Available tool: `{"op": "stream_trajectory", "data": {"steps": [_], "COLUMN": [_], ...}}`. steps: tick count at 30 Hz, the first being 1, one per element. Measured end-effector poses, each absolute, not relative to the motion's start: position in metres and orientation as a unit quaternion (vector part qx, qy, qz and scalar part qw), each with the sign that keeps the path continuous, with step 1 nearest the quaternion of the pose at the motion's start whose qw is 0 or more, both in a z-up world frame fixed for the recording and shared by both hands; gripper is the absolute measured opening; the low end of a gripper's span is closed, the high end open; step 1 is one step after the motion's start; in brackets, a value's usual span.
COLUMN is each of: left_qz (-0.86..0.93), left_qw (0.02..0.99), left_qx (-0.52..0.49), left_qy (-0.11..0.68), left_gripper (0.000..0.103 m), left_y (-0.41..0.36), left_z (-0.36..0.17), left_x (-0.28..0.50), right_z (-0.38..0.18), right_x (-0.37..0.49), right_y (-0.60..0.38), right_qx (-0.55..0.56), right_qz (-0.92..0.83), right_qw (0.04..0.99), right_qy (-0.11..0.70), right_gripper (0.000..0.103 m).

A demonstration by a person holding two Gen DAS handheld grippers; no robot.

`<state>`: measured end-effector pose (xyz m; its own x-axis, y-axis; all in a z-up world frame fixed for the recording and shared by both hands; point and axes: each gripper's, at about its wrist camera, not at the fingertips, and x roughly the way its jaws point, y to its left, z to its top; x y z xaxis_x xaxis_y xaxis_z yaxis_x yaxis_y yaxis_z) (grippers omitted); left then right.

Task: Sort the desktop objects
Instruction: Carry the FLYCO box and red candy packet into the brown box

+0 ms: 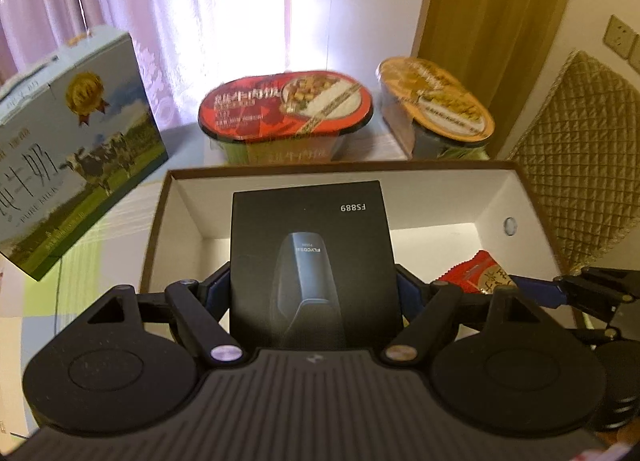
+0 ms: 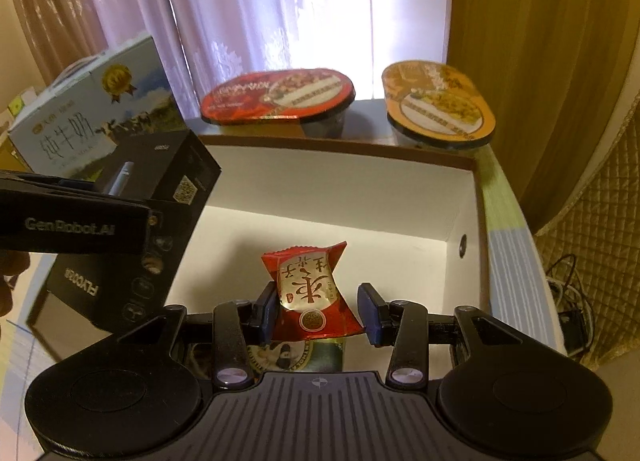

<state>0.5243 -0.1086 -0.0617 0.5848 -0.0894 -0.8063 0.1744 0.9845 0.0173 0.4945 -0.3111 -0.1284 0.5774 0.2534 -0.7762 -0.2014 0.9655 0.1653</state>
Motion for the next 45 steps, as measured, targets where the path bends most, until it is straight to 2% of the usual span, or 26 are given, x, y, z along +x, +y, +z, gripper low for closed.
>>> {"op": "stream_trajectory", "data": {"steps": [17, 25, 28, 39, 40, 41, 42, 43, 45], "left_qz": [-0.054, -0.063, -0.062, -0.045, -0.044, -0.044, -0.044, -0.044, -0.05], "left_qw": [0.866, 0.861, 0.865, 0.849, 0.849, 0.848, 0.848, 0.848, 0.847], "left_qx": [0.026, 0.047, 0.055, 0.075, 0.075, 0.076, 0.077, 0.078, 0.077], "left_qy": [0.497, 0.502, 0.495, 0.52, 0.522, 0.523, 0.523, 0.523, 0.524], "left_gripper": [0.077, 0.078, 0.083, 0.083, 0.083, 0.083, 0.083, 0.083, 0.083], "left_y": [-0.11, -0.112, -0.11, -0.093, -0.092, -0.09, -0.089, -0.089, -0.088], "left_z": [-0.119, -0.128, -0.125, -0.132, -0.132, -0.131, -0.13, -0.129, -0.127], "left_x": [0.57, 0.576, 0.576, 0.571, 0.57, 0.57, 0.57, 0.569, 0.567], "right_z": [-0.164, -0.174, -0.176, -0.177, -0.177, -0.177, -0.177, -0.176, -0.172], "right_x": [0.526, 0.531, 0.532, 0.535, 0.535, 0.536, 0.535, 0.534, 0.531], "right_y": [-0.309, -0.307, -0.304, -0.295, -0.293, -0.292, -0.29, -0.289, -0.288], "right_qx": [0.024, 0.026, 0.024, 0.015, 0.014, 0.012, 0.006, 0.0, -0.01], "right_qz": [0.126, 0.125, 0.129, 0.142, 0.148, 0.151, 0.146, 0.14, 0.146], "right_qw": [0.87, 0.864, 0.861, 0.858, 0.859, 0.86, 0.862, 0.866, 0.871], "right_qy": [0.476, 0.487, 0.491, 0.493, 0.49, 0.488, 0.485, 0.479, 0.47], "right_gripper": [0.039, 0.04, 0.04, 0.04, 0.042, 0.053, 0.074, 0.081, 0.082]}}
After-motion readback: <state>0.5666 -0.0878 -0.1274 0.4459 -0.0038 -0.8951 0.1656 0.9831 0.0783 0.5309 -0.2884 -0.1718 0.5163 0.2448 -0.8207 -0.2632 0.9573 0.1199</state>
